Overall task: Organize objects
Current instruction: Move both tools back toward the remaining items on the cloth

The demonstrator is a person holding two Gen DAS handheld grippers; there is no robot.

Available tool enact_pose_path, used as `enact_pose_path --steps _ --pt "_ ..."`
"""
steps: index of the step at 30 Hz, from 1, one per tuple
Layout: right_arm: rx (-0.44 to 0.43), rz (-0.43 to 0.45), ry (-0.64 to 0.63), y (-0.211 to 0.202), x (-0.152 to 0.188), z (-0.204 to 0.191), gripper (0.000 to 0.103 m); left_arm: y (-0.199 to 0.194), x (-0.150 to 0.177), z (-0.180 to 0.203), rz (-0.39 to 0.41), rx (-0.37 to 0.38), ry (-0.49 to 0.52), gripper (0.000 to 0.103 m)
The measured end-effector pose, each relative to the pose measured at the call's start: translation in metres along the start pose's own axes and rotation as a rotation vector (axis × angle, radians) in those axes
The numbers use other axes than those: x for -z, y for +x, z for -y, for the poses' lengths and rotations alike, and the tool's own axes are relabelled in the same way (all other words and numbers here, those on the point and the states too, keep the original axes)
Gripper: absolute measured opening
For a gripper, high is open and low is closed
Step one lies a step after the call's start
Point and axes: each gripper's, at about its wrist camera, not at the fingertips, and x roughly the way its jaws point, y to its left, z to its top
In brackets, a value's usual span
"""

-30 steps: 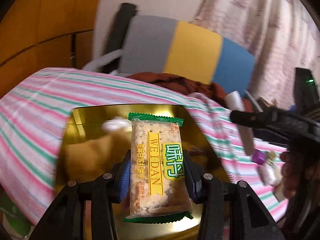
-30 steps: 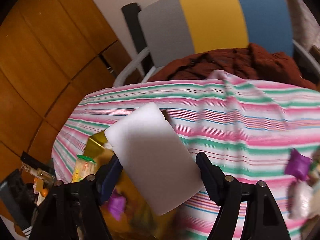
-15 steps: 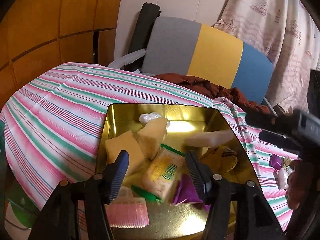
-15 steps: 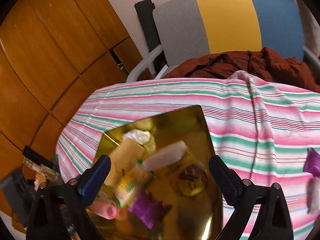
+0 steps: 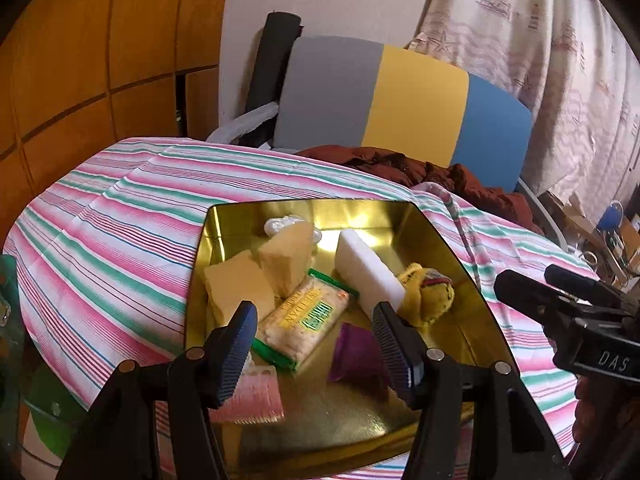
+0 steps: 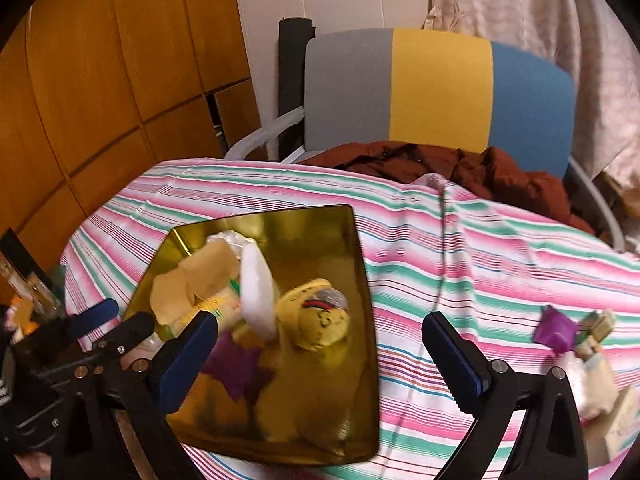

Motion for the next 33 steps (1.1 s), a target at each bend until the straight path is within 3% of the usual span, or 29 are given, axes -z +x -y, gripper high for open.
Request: enact_pose_path --steps 7,16,23,28,33 --pt "0.093 0.017 -0.100 -0.015 0.020 0.002 0.103 -0.002 0.006 0.013 -0.016 0.010 0.042 0.061" --pt "0.166 -0.038 -0.010 -0.019 0.038 0.053 0.103 0.000 0.017 0.029 -0.041 0.055 0.092 0.061" --pt "0.270 -0.083 0.098 -0.028 0.040 0.120 0.103 0.004 0.020 0.038 -0.062 0.102 0.104 0.061" --pt "0.371 -0.059 0.198 -0.049 0.036 0.185 0.103 0.007 0.020 0.042 -0.078 0.127 0.102 0.061" --pt "0.478 -0.023 0.405 -0.070 0.049 0.272 0.103 0.005 0.019 0.053 -0.075 0.146 0.129 0.061"
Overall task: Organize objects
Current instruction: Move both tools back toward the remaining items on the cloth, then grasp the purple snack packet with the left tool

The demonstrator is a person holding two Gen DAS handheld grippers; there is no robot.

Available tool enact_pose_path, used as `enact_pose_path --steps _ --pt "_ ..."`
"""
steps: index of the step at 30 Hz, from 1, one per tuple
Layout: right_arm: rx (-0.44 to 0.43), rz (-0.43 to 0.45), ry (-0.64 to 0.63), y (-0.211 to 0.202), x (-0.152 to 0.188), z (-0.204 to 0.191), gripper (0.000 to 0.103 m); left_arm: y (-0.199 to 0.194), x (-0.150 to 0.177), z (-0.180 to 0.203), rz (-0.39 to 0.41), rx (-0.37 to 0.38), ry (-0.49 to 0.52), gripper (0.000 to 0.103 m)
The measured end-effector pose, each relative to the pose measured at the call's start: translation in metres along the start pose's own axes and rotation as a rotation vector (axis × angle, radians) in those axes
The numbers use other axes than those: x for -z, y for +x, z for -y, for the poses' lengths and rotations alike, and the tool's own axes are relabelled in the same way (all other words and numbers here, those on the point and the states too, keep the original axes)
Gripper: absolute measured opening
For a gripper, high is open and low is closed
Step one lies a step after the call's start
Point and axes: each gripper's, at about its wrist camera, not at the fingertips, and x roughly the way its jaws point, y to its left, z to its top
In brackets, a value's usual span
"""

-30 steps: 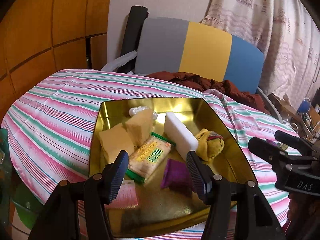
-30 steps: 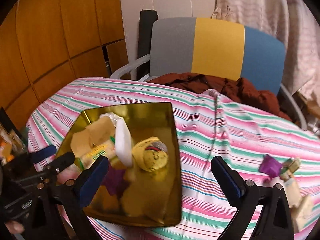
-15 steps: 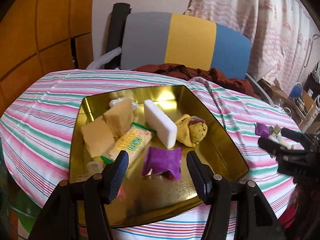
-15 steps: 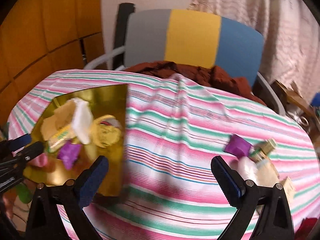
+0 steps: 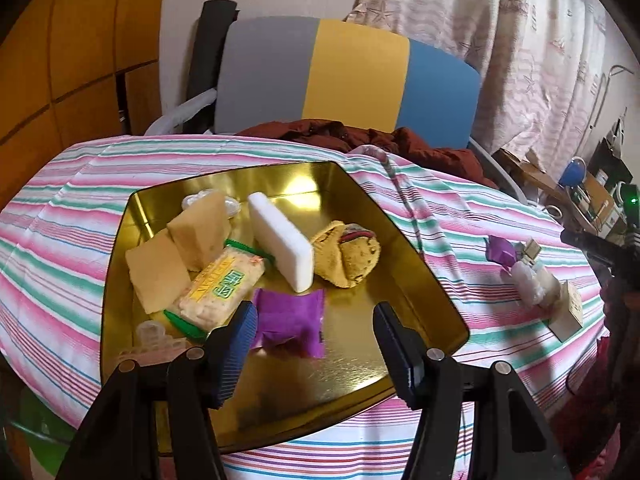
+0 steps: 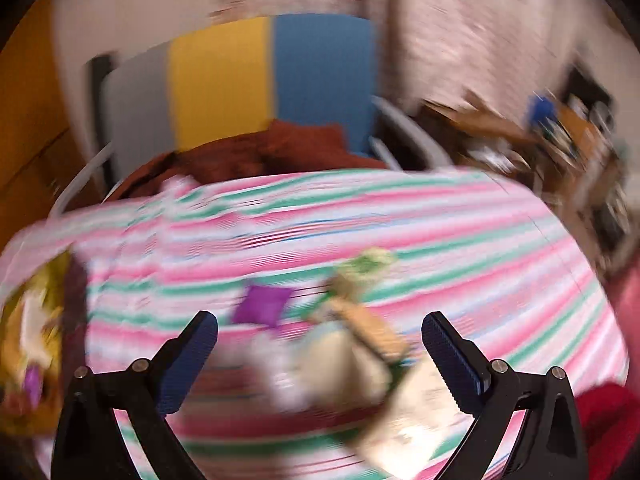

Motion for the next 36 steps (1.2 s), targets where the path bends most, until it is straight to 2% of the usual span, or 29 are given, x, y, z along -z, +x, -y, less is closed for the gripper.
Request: enact_pose_path --steps 5,8,20,28,36 --pt "0.017 -0.027 0.345 0.019 0.002 0.076 0.103 -0.001 -0.006 0.024 0.003 0.038 0.057 0.061" --pt "0.018 -0.034 0.432 0.018 0.006 0.094 0.103 0.001 -0.013 0.047 0.005 0.078 0.097 0.061" --pt "-0.057 -0.067 0.422 0.023 0.007 0.090 0.103 0.034 -0.035 0.147 -0.053 0.209 0.256 0.061" --pt "-0.099 -0.076 0.418 0.025 0.007 0.085 0.103 0.082 -0.050 0.199 -0.148 0.298 0.298 0.061" --pt "-0.130 -0.074 0.425 0.024 0.006 0.086 0.103 0.140 -0.067 0.243 -0.228 0.333 0.318 0.059"
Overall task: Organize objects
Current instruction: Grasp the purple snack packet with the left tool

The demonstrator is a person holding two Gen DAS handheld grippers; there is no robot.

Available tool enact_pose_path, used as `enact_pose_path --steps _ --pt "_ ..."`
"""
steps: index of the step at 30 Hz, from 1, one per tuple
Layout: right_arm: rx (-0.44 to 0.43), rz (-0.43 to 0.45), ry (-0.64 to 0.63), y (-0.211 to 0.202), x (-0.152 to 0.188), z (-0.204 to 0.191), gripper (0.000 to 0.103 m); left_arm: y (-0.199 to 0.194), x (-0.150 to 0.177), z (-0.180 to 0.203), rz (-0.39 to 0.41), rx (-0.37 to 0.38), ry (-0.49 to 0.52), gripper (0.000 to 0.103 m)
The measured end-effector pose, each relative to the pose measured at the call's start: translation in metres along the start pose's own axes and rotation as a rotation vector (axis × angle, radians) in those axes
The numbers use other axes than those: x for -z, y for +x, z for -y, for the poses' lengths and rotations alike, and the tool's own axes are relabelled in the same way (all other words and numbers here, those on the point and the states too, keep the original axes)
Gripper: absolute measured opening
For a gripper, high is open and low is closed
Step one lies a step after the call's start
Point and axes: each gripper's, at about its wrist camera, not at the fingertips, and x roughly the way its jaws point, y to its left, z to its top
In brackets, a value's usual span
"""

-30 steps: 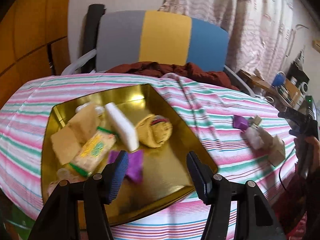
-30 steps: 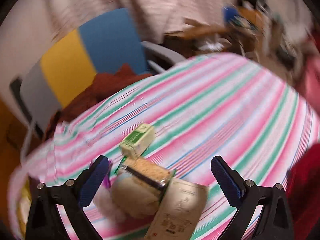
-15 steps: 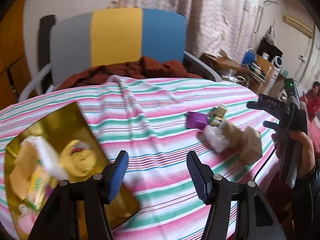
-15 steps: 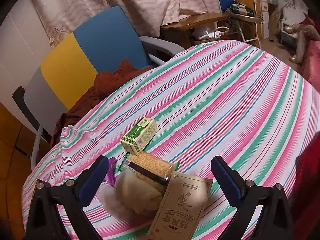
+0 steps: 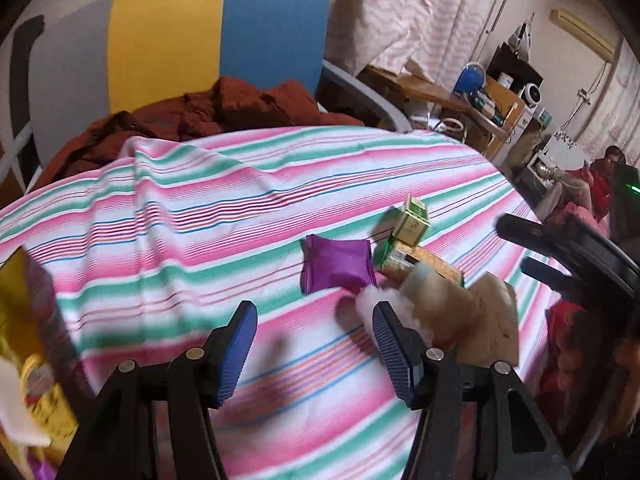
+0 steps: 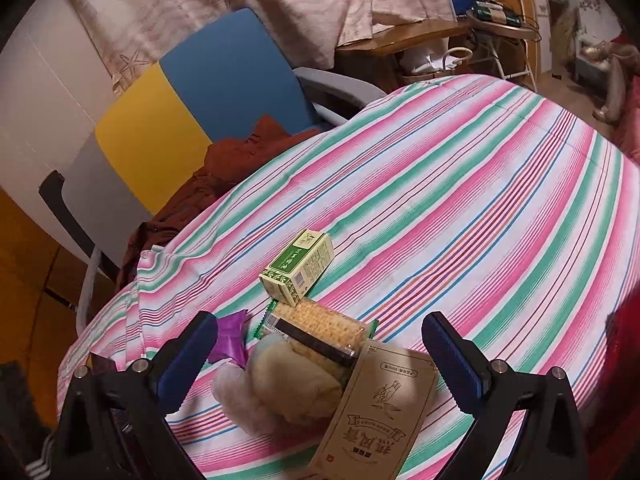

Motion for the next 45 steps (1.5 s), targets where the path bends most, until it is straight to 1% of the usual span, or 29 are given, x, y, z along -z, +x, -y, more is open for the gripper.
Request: enact_pose_path --steps 3,5,6,8,11,15,17,19,20,21,27,30,32,34,35,38,40,41,42,43,44,45 --pt "-0.016 -0.007 0.012 0.000 -0.001 0.002 0.103 0.022 -0.012 0.007 -0.022 0.005 0.030 0.060" --pt "-0.027 -0.011 0.015 0.001 -0.001 0.001 0.103 0.034 -0.018 0.013 -0.028 0.015 0.067 0.060" --pt "-0.030 -0.014 0.016 0.001 0.000 0.001 0.103 0.041 -0.022 0.017 -0.035 0.007 0.085 0.060" --pt "-0.040 -0.020 0.020 0.002 -0.001 0.001 0.103 0.053 -0.027 0.020 -0.057 0.035 0.095 0.060" --pt "-0.047 -0.026 0.020 0.003 0.000 0.001 0.103 0.072 -0.032 0.024 -0.096 0.044 0.105 0.060" --pt "-0.056 -0.038 0.023 0.005 0.000 0.001 0.103 0.092 -0.034 0.031 -0.125 0.041 0.131 0.060" --pt "-0.053 -0.040 0.025 0.006 0.000 0.002 0.103 0.100 -0.033 0.031 -0.134 0.024 0.140 0.056" --pt "-0.054 -0.043 0.029 0.007 0.000 0.003 0.103 0.100 -0.032 0.026 -0.112 0.029 0.135 0.055" --pt "-0.053 -0.042 0.028 0.007 0.000 0.003 0.103 0.099 -0.031 0.022 -0.102 0.030 0.125 0.050" --pt "-0.050 -0.041 0.024 0.007 0.000 0.002 0.103 0.097 -0.031 0.019 -0.095 0.027 0.116 0.048" --pt "-0.040 -0.037 -0.005 0.006 0.001 -0.002 0.103 0.079 -0.016 -0.004 -0.070 -0.041 0.092 0.047" --pt "-0.026 -0.034 -0.009 0.007 0.001 -0.002 0.103 0.071 -0.007 -0.008 -0.072 -0.051 0.098 0.047" --pt "-0.017 -0.035 -0.011 0.007 0.001 -0.002 0.103 0.067 -0.002 -0.008 -0.073 -0.051 0.105 0.049" --pt "-0.009 -0.035 -0.013 0.008 0.001 -0.002 0.103 0.066 0.001 -0.008 -0.081 -0.038 0.105 0.057" --pt "-0.003 -0.034 -0.016 0.008 0.001 -0.002 0.103 0.067 0.002 -0.008 -0.095 -0.032 0.101 0.058" --pt "0.005 -0.037 -0.014 0.009 0.001 -0.001 0.103 0.069 -0.001 -0.006 -0.120 -0.031 0.097 0.059" --pt "0.006 -0.040 -0.009 0.009 0.001 0.000 0.103 0.069 -0.002 -0.002 -0.129 -0.030 0.119 0.059" --pt "0.005 -0.040 -0.008 0.009 0.001 0.000 0.103 0.070 -0.001 0.000 -0.131 -0.051 0.139 0.059" --pt "0.003 -0.040 -0.006 0.009 0.001 0.000 0.103 0.071 -0.001 0.000 -0.133 -0.055 0.145 0.060" --pt "0.002 -0.039 -0.007 0.009 0.001 0.000 0.103 0.075 0.000 0.000 -0.148 -0.056 0.151 0.060" --pt "0.001 -0.039 -0.008 0.009 0.001 0.000 0.103 0.081 0.001 0.000 -0.174 -0.073 0.155 0.060" --pt "0.000 -0.040 -0.009 0.009 0.001 -0.001 0.103 0.085 0.003 -0.002 -0.181 -0.084 0.153 0.060"
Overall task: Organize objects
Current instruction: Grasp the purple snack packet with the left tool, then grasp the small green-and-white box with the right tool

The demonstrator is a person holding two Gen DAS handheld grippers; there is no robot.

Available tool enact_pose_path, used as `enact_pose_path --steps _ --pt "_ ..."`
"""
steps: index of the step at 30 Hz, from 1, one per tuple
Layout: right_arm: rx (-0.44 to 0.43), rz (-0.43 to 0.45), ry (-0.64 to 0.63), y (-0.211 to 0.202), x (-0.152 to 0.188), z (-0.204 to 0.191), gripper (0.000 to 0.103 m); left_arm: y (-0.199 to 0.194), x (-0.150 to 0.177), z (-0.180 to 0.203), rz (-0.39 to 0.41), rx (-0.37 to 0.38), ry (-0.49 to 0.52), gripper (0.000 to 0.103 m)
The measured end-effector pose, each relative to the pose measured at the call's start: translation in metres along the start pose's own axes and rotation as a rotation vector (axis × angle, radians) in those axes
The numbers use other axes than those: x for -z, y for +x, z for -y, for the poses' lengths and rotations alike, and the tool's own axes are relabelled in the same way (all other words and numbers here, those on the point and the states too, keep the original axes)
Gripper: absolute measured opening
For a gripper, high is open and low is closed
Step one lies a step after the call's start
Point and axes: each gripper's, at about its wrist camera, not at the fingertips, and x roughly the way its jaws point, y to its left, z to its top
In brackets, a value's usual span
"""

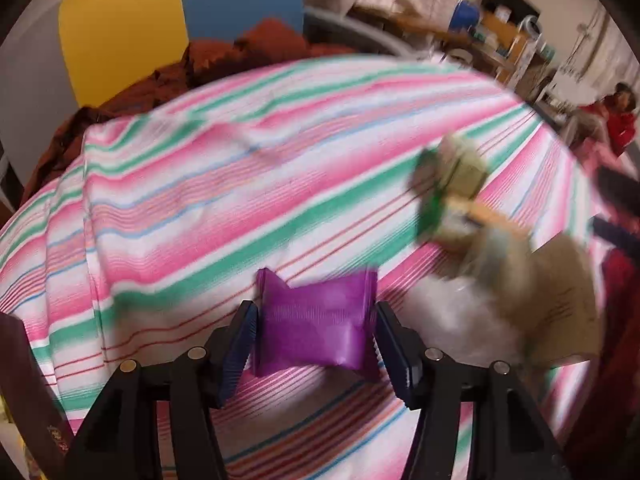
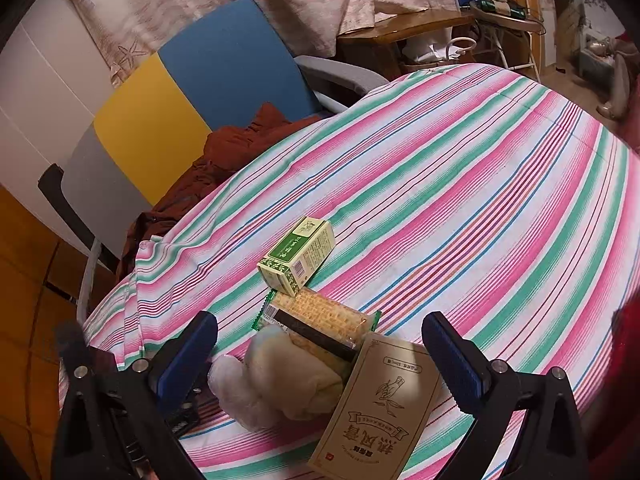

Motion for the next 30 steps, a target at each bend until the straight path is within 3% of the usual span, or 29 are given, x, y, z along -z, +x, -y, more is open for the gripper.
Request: enact_pose_path --steps 2,3,5,11,17,24,30 --pt "0.000 -0.002 -0.002 0.001 0.000 0.000 0.103 -0.001 0.002 0.001 0.030 -0.006 0.013 0.058" --pt "0.000 -0.002 -0.002 0.001 0.000 0.000 0.103 -0.002 0.003 0.001 0.045 -0.016 0.011 0.050" --pt "-0.002 0.001 -0.008 0.001 0.000 -0.001 0.103 -0.005 0.007 -0.004 0.059 0.005 -0.020 0.047" --pt "-0.004 0.009 -0.022 -0.001 0.001 -0.004 0.103 -0.020 0.035 -0.002 0.102 -0.013 -0.103 0.046" --pt "0.001 0.012 -0.051 -0.002 0.002 -0.010 0.103 -0.033 0.072 0.008 0.204 -0.036 -0.114 0.046" --pt "0.014 -0.048 -0.134 0.009 -0.003 -0.031 0.103 -0.030 0.071 0.001 0.227 0.007 -0.135 0.046" --pt "0.037 -0.119 -0.069 0.048 -0.037 -0.036 0.100 -0.030 0.074 0.001 0.241 0.019 -0.143 0.046"
